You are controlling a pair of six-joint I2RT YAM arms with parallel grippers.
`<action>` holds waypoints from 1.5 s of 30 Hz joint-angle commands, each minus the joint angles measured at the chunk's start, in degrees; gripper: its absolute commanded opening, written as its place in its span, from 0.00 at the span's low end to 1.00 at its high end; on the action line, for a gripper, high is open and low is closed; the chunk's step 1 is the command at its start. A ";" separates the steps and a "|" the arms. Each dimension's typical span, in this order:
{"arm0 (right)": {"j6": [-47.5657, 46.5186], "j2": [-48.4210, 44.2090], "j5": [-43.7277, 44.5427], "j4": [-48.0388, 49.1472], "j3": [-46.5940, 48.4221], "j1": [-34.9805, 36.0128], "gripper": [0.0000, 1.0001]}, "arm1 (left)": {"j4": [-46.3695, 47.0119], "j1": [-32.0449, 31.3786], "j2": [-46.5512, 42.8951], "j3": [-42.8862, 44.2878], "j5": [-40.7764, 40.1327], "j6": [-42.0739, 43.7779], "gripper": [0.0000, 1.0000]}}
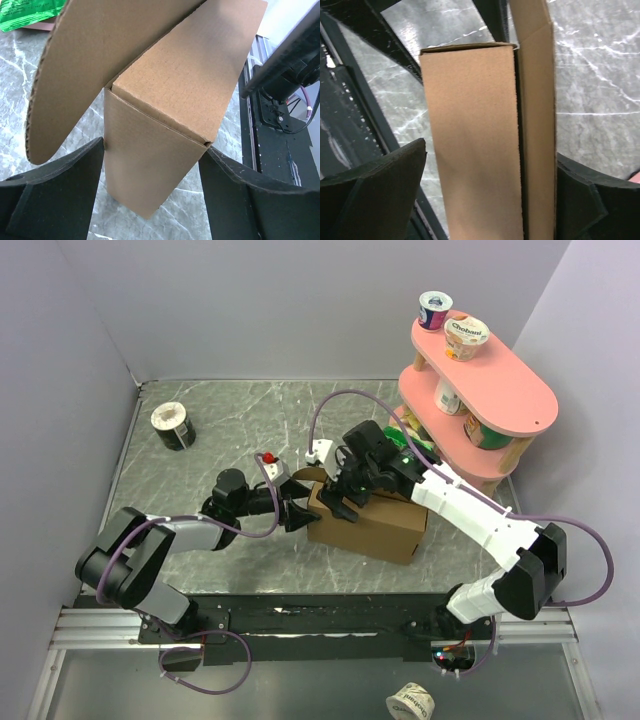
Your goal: Fold the paper box
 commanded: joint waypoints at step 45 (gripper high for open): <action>-3.52 3.80 -1.85 13.00 -2.13 4.57 0.64 | -23.92 8.49 -15.83 8.70 -3.12 10.53 0.82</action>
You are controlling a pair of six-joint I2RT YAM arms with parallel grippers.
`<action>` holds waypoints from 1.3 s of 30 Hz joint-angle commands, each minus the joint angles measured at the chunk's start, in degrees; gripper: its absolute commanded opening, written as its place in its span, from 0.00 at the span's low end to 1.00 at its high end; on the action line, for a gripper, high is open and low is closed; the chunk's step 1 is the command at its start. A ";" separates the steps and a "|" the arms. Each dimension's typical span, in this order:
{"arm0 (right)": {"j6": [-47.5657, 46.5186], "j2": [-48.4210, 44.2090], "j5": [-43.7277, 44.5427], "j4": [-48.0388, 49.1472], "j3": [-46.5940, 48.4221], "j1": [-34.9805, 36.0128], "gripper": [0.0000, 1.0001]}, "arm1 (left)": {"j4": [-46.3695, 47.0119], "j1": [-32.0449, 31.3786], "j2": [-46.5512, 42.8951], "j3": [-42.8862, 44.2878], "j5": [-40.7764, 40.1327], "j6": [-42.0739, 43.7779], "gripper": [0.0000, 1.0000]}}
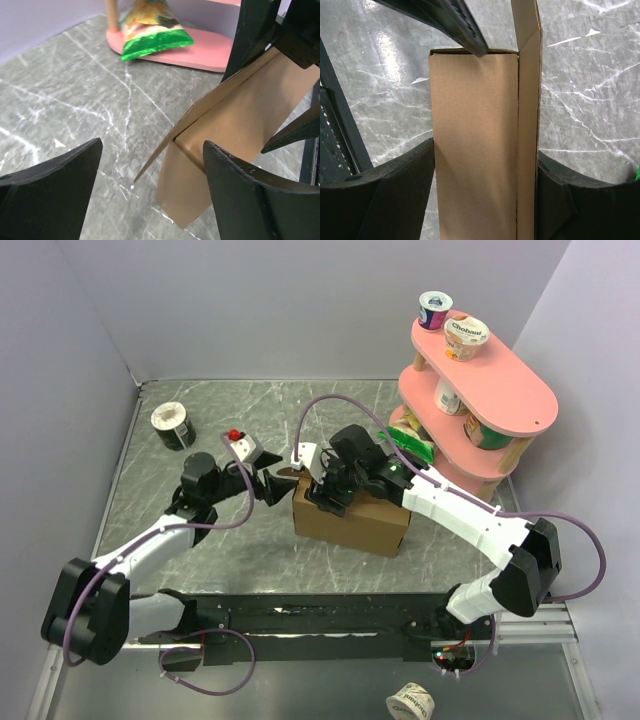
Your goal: Fold the paper box
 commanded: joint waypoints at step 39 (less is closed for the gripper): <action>1.68 5.37 9.62 6.91 -0.93 7.02 0.60 | -27.10 -9.81 6.04 18.18 -18.55 -18.31 0.22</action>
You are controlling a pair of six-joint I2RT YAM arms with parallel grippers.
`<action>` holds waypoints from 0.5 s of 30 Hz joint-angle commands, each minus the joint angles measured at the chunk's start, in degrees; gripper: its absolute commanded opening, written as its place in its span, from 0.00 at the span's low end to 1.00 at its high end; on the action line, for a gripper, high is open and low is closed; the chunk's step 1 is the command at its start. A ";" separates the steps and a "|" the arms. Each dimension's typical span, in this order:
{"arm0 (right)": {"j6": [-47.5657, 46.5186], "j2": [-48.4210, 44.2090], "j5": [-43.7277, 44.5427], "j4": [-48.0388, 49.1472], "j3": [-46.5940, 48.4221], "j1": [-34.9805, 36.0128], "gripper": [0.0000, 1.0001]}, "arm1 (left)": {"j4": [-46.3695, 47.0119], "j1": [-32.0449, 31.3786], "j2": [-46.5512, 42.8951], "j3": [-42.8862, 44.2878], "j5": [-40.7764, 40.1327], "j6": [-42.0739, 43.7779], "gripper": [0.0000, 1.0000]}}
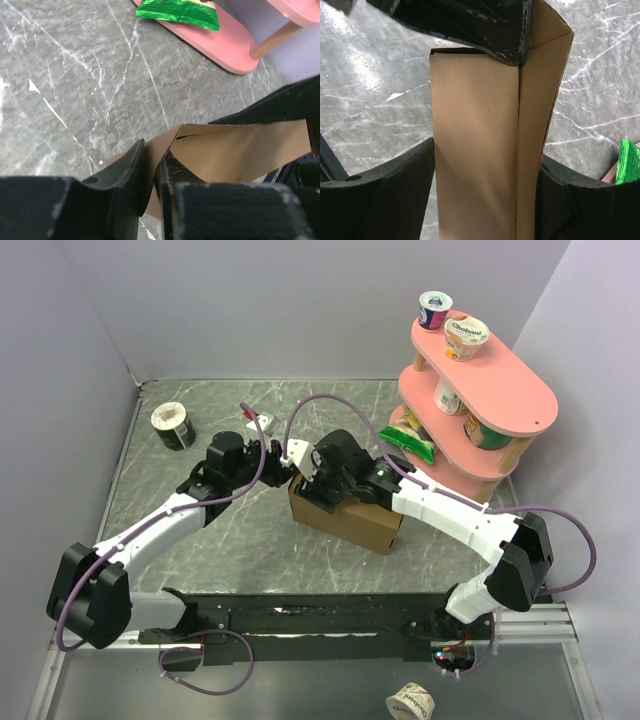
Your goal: Fold the paper box
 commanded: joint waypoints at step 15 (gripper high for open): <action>-3.30 2.37 0.62 3.06 -3.13 2.63 0.58 | -11.34 -3.46 -7.49 0.59 -5.99 1.60 0.49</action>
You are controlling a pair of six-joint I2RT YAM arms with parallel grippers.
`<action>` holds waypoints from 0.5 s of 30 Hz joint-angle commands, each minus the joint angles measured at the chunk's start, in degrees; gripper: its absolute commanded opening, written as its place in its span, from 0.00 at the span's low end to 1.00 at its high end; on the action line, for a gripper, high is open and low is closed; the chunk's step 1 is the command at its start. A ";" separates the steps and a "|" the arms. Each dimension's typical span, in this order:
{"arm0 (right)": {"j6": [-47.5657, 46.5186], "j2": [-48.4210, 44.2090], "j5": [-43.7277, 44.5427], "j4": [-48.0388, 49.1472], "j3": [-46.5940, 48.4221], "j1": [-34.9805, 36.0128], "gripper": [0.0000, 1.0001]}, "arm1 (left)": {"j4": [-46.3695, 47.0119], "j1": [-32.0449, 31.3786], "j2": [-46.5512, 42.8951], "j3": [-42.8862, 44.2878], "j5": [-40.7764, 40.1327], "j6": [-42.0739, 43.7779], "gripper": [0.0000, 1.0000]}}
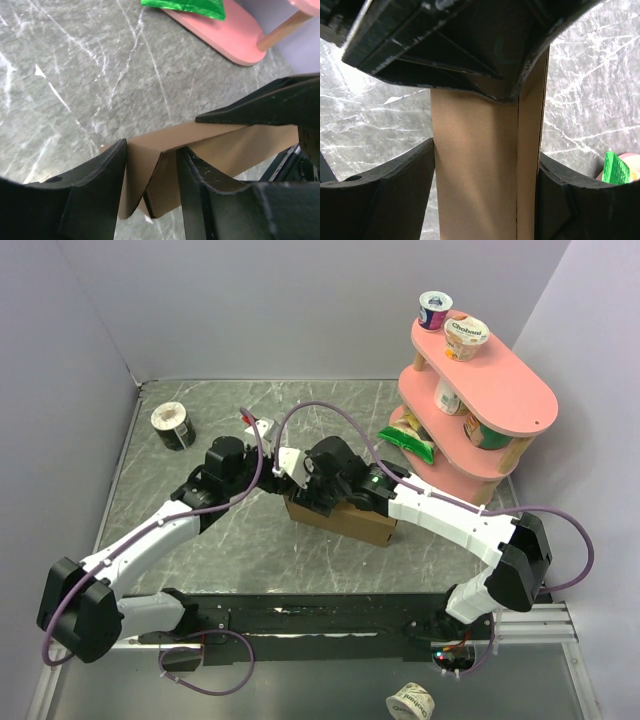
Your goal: Fold the paper box
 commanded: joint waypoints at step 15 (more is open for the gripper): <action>0.11 1.34 -2.36 0.94 -2.91 -0.19 0.57 | -3.94 2.08 -8.00 -2.50 0.42 2.57 0.48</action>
